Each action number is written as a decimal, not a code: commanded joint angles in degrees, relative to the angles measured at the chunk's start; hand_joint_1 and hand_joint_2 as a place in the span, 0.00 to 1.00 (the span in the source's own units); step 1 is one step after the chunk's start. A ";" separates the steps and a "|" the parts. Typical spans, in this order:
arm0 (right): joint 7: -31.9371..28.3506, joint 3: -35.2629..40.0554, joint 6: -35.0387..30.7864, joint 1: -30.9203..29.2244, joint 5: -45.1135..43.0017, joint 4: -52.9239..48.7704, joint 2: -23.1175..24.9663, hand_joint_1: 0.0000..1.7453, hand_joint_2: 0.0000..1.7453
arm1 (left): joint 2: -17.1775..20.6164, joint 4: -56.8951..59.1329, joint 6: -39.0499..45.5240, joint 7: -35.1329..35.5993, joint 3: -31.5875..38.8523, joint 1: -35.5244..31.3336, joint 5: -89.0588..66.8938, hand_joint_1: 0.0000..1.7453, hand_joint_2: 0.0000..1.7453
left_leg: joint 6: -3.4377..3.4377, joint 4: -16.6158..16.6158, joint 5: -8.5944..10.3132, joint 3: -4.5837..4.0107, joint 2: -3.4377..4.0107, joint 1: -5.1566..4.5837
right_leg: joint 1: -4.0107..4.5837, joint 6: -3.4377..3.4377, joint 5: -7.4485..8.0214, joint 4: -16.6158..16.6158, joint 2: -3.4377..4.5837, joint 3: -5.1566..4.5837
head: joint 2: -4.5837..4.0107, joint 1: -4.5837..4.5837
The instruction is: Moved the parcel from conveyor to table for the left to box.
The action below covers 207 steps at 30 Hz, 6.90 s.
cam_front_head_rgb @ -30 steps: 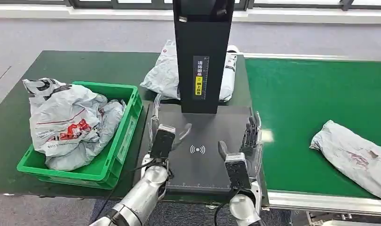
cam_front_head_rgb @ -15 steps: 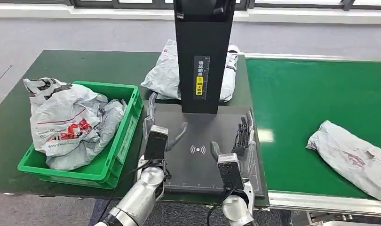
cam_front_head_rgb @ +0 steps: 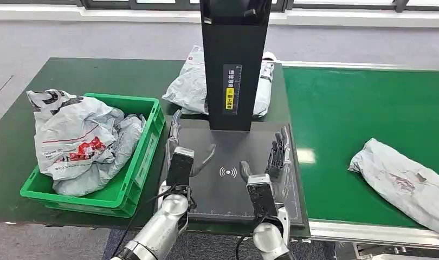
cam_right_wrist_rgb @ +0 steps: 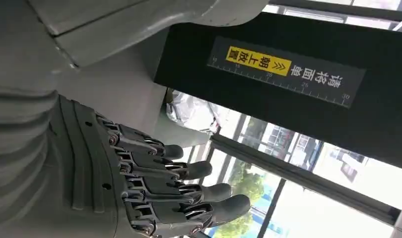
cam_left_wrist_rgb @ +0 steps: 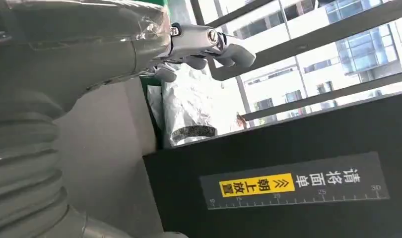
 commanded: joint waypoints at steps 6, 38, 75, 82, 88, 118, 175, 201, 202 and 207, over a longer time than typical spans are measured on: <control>-0.95 -3.71 -0.93 -0.11 0.07 2.30 -0.98 0.00 1.00 | 0.12 2.93 -1.25 -0.39 1.25 -0.98 -0.82 0.00 1.00 | 0.19 -0.15 -0.01 0.24 0.02 -0.04 | 0.03 -0.18 -0.02 -0.15 -0.09 0.24 | 0.00 -0.02; -2.24 -3.91 -0.95 -0.65 -2.01 5.18 -0.95 0.00 1.00 | 0.07 2.98 -1.35 -0.68 2.26 -0.69 -1.34 0.00 1.00 | 0.12 -0.08 -0.02 0.14 0.04 0.00 | 0.04 -0.11 -0.01 -0.09 -0.02 0.13 | 0.00 0.00; 41.63 -50.93 -2.06 -6.54 70.61 28.72 -14.74 0.00 1.00 | 2.38 2.52 -1.73 -0.71 5.25 1.75 -0.47 0.00 1.00 | 0.18 -0.08 -0.08 0.08 -0.16 -0.05 | -0.01 -0.03 -0.04 -0.16 -0.13 0.17 | 0.00 -0.02; 53.71 -41.88 -2.06 -8.46 70.61 37.91 -19.49 0.00 1.00 | 3.00 1.97 -1.89 -0.82 5.62 2.17 -0.28 0.00 1.00 | 0.18 -0.04 -0.10 -0.01 -0.11 -0.04 | -0.01 -0.06 -0.02 -0.12 -0.10 0.11 | 0.00 0.00; 57.79 -38.14 -1.25 -10.97 70.61 45.08 -21.69 0.00 1.00 | 3.05 1.90 -2.00 -0.56 5.92 1.91 -0.25 0.00 1.00 | 0.23 -0.06 -0.09 0.02 -0.06 -0.08 | -0.04 -0.05 -0.02 -0.12 -0.08 0.12 | 0.00 0.00; 62.27 -32.55 13.26 -15.06 70.61 50.50 -24.03 1.00 1.00 | 2.97 3.39 -3.68 -0.11 5.73 1.13 0.35 0.00 1.00 | 0.37 0.04 -0.01 0.20 -0.16 -0.08 | -0.03 0.00 0.04 -0.18 -0.22 0.40 | 0.00 -0.02; 13.44 -3.80 14.84 3.21 28.66 -4.58 -5.99 1.00 1.00 | 2.20 -0.64 -2.29 0.76 10.51 2.06 -4.67 0.00 1.00 | 0.23 -0.01 0.00 -0.02 -0.14 0.02 | 0.08 -0.14 -0.08 -0.03 -0.17 0.05 | 0.00 -0.02; 27.75 4.71 29.04 2.73 37.91 11.19 -10.35 0.00 1.00 | 2.44 1.59 -2.78 1.38 8.82 0.61 -3.11 0.00 1.00 | 0.28 -0.14 0.08 0.19 -0.27 0.01 | 0.08 -0.12 -0.05 -0.25 -0.32 0.33 | 0.00 0.00; 27.75 4.71 29.04 2.73 37.91 11.19 -10.35 0.00 1.00 | 2.44 1.59 -2.78 1.38 8.82 0.61 -3.11 0.00 1.00 | 0.25 -0.09 0.07 0.15 -0.28 0.01 | 0.07 -0.08 -0.05 -0.21 -0.31 0.28 | 0.00 -0.02; 28.49 3.80 26.21 2.89 37.48 9.21 -10.09 0.00 1.00 | 2.34 -1.94 -0.92 -0.99 9.93 2.22 -0.74 0.00 1.00 | 0.29 -0.13 0.08 0.23 -0.22 0.00 | 0.07 -0.10 -0.03 -0.26 -0.28 0.37 | 0.00 0.00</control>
